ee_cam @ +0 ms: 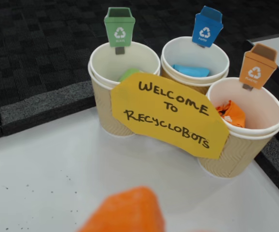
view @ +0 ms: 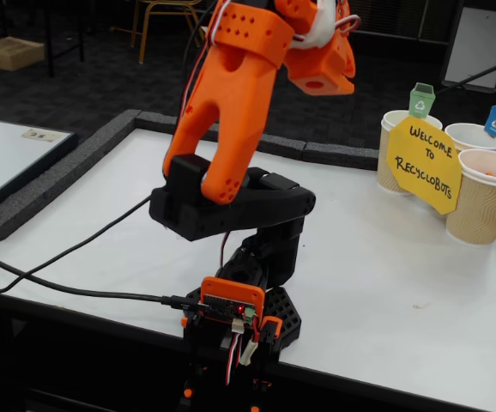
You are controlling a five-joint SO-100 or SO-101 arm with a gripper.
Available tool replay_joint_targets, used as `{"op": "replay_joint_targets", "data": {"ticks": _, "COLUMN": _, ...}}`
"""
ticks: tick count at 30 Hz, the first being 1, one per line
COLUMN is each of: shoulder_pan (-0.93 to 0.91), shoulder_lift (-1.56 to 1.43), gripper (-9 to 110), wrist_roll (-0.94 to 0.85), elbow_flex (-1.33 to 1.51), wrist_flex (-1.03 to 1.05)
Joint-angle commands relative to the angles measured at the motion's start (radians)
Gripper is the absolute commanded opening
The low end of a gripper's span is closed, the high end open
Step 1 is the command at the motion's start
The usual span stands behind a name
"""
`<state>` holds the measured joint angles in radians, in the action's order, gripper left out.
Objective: Sort rubbish by color.
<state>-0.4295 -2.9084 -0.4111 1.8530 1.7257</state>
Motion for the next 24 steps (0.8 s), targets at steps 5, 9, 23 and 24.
{"op": "replay_joint_targets", "data": {"ticks": 5, "shoulder_pan": 0.023, "shoulder_lift": -0.034, "gripper": 0, "wrist_roll": 0.02, "elbow_flex": -0.104, "wrist_flex": 0.003}}
{"op": "replay_joint_targets", "data": {"ticks": 9, "shoulder_pan": 0.083, "shoulder_lift": -0.035, "gripper": 0, "wrist_roll": 0.061, "elbow_flex": -0.092, "wrist_flex": -0.032}}
{"op": "replay_joint_targets", "data": {"ticks": 23, "shoulder_pan": 0.291, "shoulder_lift": -0.057, "gripper": 0, "wrist_roll": 0.262, "elbow_flex": 0.433, "wrist_flex": -0.518}}
{"op": "replay_joint_targets", "data": {"ticks": 24, "shoulder_pan": 0.301, "shoulder_lift": -0.057, "gripper": 0, "wrist_roll": 0.267, "elbow_flex": 0.485, "wrist_flex": -0.56}}
